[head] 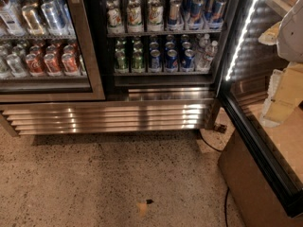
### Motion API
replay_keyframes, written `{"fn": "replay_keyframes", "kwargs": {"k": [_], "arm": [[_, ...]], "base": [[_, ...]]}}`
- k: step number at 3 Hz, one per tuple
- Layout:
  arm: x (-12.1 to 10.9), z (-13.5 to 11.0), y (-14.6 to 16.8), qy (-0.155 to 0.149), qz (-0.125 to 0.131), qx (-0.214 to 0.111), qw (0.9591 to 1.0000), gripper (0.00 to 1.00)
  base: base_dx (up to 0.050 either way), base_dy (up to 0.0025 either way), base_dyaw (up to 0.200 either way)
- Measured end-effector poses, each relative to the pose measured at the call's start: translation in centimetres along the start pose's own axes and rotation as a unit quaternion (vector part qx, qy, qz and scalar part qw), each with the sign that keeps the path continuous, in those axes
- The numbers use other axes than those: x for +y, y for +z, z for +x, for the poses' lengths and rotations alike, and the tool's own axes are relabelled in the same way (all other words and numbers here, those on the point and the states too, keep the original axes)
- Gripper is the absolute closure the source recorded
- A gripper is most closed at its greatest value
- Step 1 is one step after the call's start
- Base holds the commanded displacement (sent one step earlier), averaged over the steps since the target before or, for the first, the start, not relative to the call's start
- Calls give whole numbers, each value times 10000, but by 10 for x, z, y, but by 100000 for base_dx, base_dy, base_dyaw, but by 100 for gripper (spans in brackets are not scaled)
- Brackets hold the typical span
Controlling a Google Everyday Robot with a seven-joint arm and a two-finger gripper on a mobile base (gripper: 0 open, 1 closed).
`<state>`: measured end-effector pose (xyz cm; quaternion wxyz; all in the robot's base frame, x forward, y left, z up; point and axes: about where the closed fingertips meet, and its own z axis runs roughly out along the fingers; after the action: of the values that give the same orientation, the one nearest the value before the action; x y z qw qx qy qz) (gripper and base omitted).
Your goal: Close right fridge door
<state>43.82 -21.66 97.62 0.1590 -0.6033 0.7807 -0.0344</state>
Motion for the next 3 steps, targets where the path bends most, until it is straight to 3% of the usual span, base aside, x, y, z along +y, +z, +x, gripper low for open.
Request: {"fn": "replay_keyframes", "kwargs": {"k": [2, 3], "arm": [[0, 0, 0, 0, 0, 0, 10000, 0], [0, 0, 0, 0, 0, 0, 10000, 0]], "base": [[3, -4, -19758], [-4994, -13, 92]]}}
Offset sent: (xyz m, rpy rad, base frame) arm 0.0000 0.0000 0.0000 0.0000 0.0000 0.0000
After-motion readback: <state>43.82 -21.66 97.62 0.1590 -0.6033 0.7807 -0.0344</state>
